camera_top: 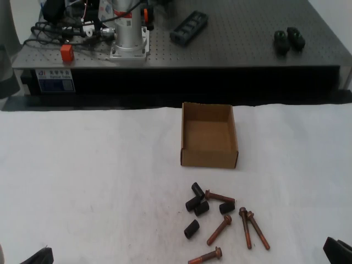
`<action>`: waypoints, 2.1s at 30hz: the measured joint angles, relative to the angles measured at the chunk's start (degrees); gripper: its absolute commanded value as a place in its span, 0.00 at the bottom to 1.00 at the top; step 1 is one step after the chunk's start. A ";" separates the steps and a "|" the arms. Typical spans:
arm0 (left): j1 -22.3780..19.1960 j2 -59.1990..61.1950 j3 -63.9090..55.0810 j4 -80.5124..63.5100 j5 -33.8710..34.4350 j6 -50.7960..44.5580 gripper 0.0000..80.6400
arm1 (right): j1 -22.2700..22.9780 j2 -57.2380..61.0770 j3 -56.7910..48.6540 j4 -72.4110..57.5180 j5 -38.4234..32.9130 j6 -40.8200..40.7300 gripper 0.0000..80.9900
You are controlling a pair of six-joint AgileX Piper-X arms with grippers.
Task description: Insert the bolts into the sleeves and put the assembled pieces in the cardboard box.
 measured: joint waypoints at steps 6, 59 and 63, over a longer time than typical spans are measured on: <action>0.00 0.00 0.00 0.00 0.00 0.00 0.01 | 0.00 0.00 0.00 0.00 -0.01 0.00 0.22; 0.00 45.14 -13.47 -19.94 33.33 -1.31 0.34 | 18.03 97.34 -57.83 15.76 5.04 -27.67 0.29; 0.00 47.76 -14.34 -19.94 35.65 -1.34 0.34 | 19.46 99.46 -57.82 16.72 6.27 -27.82 0.29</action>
